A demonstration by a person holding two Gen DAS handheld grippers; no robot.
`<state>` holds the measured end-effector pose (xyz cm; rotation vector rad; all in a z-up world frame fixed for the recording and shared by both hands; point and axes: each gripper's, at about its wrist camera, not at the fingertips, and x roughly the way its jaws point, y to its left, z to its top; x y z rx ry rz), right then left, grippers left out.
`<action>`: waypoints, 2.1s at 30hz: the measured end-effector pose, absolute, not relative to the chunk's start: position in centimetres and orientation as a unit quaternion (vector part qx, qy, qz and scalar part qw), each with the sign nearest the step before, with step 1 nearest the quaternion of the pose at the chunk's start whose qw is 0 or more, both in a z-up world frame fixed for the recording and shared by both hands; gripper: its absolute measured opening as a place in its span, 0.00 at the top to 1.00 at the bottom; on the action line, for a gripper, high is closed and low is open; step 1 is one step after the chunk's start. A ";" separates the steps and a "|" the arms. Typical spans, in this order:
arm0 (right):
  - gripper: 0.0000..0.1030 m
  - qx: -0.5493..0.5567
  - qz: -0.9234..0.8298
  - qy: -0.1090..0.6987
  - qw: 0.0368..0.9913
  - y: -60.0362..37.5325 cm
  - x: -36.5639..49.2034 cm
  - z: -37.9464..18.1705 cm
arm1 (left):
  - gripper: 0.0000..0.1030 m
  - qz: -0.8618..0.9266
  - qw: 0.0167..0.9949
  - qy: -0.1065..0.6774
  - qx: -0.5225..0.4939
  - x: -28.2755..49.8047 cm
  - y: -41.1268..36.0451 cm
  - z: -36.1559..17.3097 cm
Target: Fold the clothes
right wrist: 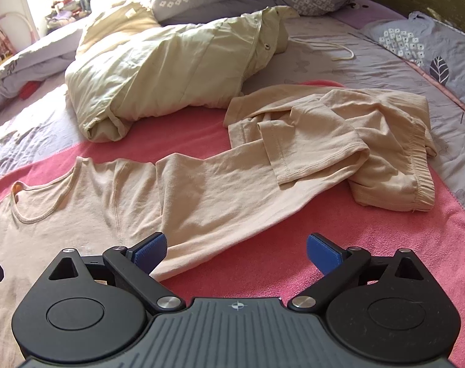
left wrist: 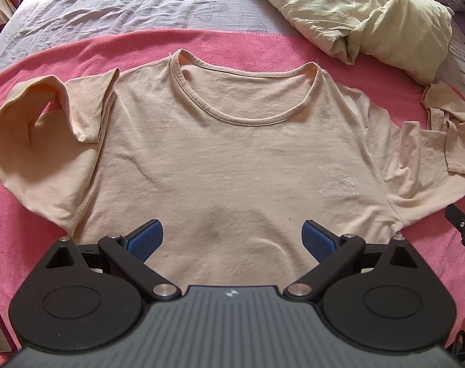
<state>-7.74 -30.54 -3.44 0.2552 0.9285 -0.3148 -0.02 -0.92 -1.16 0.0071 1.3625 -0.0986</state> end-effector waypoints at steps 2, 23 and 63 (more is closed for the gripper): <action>0.04 0.118 -0.150 0.446 0.874 -30.4 -7.7 -3.4 | 0.05 -0.046 0.775 0.630 0.002 -0.1 -1.0 -1.2; 0.03 0.072 -0.142 0.477 0.864 -29.0 -5.9 -3.2 | 0.05 -0.047 0.774 0.632 0.000 -0.4 -0.8 -1.6; 0.04 -0.140 -0.194 0.442 0.865 -31.6 -0.3 -4.1 | 0.05 -0.027 0.762 0.647 0.016 -0.6 0.2 -3.7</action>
